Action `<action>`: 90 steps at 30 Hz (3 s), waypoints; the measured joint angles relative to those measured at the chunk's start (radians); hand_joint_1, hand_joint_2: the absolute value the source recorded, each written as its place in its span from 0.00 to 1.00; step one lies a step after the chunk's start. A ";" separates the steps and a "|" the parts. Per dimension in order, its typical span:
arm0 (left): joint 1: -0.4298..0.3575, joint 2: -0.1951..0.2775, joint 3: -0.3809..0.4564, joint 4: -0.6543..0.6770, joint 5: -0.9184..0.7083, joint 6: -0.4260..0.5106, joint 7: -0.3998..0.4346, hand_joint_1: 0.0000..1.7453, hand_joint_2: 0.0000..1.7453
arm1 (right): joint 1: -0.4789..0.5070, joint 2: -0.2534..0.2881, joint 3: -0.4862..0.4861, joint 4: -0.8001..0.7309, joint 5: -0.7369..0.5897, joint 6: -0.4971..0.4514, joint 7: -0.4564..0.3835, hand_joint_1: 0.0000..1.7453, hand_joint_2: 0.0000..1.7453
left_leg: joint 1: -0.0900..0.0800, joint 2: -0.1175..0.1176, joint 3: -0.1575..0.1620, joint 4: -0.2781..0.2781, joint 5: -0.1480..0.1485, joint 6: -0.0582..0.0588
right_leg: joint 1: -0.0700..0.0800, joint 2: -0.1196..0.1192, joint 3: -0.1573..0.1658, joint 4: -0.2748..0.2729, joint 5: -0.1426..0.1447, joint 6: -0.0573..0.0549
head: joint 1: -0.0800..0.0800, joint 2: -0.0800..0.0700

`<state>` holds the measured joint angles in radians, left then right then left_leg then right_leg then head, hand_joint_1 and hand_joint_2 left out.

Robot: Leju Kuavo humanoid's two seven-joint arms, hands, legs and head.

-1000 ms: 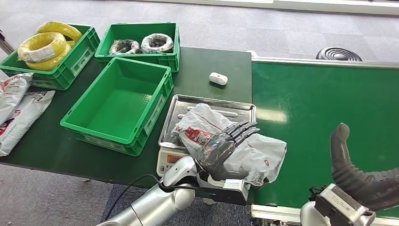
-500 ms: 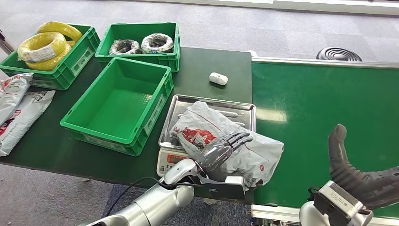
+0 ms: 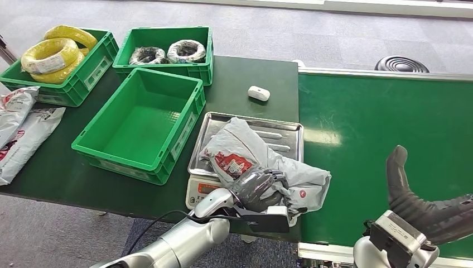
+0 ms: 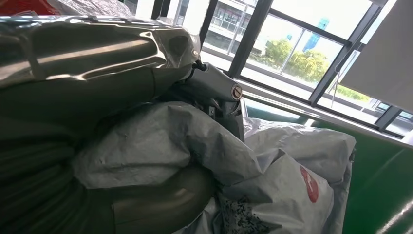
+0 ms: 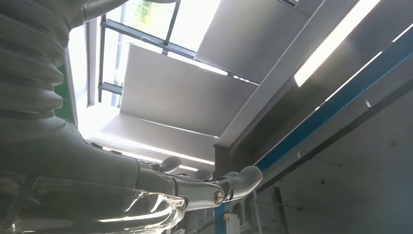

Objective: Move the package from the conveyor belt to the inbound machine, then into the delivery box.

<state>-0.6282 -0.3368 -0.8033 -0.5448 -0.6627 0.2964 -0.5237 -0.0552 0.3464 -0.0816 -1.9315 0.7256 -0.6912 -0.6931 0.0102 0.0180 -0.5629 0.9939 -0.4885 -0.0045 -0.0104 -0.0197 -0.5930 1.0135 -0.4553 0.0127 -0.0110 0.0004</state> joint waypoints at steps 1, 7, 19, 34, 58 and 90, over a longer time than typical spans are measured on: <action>0.000 0.000 0.002 0.002 0.002 0.000 -0.002 0.98 1.00 | -0.001 0.000 -0.001 0.002 0.000 0.000 0.000 0.00 1.00 | 0.000 0.000 0.000 0.000 0.000 0.000 | 0.000 0.000 0.000 0.000 0.000 0.000 | 0.000 0.000; 0.000 0.000 0.058 0.004 0.121 -0.083 -0.083 0.99 1.00 | -0.004 0.000 -0.001 0.014 -0.007 0.000 0.000 0.00 1.00 | 0.000 0.000 0.000 0.000 0.000 0.000 | 0.000 0.000 0.000 0.000 0.000 0.000 | 0.000 0.000; -0.016 0.057 0.422 -0.216 0.474 -0.128 -0.177 0.98 1.00 | -0.001 0.000 0.009 0.058 -0.026 0.000 0.000 0.00 1.00 | 0.001 0.000 0.000 0.000 0.001 0.000 | 0.001 0.000 0.000 0.001 0.000 0.000 | 0.000 0.000; -0.105 0.104 0.585 -0.362 0.487 0.106 -0.112 0.99 1.00 | 0.027 0.000 0.039 0.099 -0.042 0.000 0.000 0.00 1.00 | 0.001 0.000 -0.001 0.000 0.001 0.000 | 0.001 0.000 -0.001 0.001 0.000 0.000 | 0.000 0.000; -0.389 0.159 0.768 -0.102 0.473 0.315 -0.055 0.98 1.00 | 0.031 0.001 0.074 0.195 -0.043 0.000 0.000 0.00 1.00 | 0.000 0.000 -0.001 0.000 0.001 0.000 | 0.001 0.000 -0.001 0.001 0.000 0.000 | 0.000 0.000; -0.106 0.080 0.748 0.155 0.253 0.376 -0.066 0.00 1.00 | 0.037 0.001 0.091 0.220 -0.031 0.000 0.000 0.00 1.00 | 0.000 0.001 -0.001 0.000 0.000 0.000 | 0.000 0.000 -0.001 0.001 0.000 0.000 | 0.000 0.000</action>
<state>-0.7347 -0.2566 -0.0556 -0.3900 -0.4100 0.6725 -0.5898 -0.0178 0.3471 0.0093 -1.7112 0.6949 -0.6912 -0.6935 0.0103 0.0188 -0.5636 0.9936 -0.4883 -0.0047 -0.0101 -0.0192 -0.5936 1.0141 -0.4554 0.0125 -0.0107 0.0004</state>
